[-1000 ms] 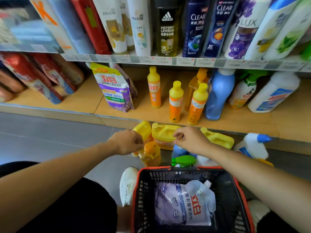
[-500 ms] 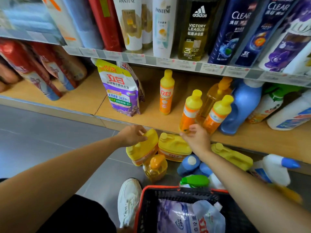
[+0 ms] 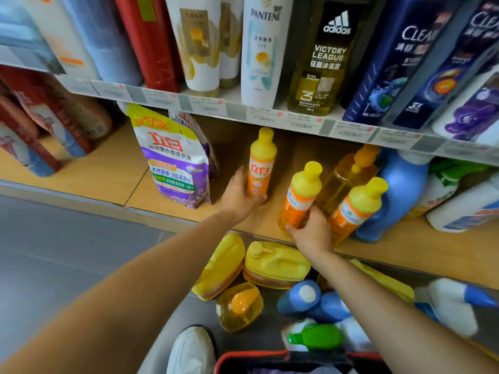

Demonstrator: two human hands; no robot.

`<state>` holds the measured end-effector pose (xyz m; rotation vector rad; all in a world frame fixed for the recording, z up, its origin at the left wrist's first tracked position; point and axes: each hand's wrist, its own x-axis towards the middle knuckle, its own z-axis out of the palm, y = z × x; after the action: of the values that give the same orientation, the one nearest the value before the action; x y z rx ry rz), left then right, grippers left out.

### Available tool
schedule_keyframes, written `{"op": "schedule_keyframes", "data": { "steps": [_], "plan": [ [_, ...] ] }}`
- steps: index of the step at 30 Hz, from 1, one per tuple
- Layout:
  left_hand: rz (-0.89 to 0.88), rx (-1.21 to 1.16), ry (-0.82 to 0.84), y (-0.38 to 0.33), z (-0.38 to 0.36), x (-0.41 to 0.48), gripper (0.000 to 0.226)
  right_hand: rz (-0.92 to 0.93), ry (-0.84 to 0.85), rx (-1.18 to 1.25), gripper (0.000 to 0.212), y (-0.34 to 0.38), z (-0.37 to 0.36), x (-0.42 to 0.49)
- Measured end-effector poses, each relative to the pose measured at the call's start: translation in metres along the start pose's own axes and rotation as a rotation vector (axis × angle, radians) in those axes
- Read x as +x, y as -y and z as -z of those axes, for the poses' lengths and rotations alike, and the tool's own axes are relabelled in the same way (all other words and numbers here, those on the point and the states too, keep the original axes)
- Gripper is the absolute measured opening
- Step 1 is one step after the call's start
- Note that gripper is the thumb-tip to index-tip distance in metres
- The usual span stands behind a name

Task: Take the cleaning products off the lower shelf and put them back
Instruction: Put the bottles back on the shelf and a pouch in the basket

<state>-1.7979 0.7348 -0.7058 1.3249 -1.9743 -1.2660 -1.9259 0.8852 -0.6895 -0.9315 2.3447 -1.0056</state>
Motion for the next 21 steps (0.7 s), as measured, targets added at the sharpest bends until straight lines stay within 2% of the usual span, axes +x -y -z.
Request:
{"op": "schedule_keyframes", "data": {
  "steps": [3,5,13,21],
  "plan": [
    [-0.047,-0.042,-0.020,0.011,-0.011,0.010,0.069,0.006,0.049,0.041,0.068,-0.006,-0.008,0.007],
    [-0.072,-0.057,-0.058,0.017,-0.012,0.014,0.060,0.024,0.056,0.046,0.068,-0.009,-0.013,0.010],
    [0.007,-0.130,-0.171,0.031,0.026,0.050,0.069,0.071,0.079,0.063,0.068,0.000,-0.042,0.025],
    [-0.016,-0.185,-0.138,0.034,0.054,0.069,0.063,0.138,0.206,0.201,0.063,0.020,-0.059,0.034]
  ]
}}
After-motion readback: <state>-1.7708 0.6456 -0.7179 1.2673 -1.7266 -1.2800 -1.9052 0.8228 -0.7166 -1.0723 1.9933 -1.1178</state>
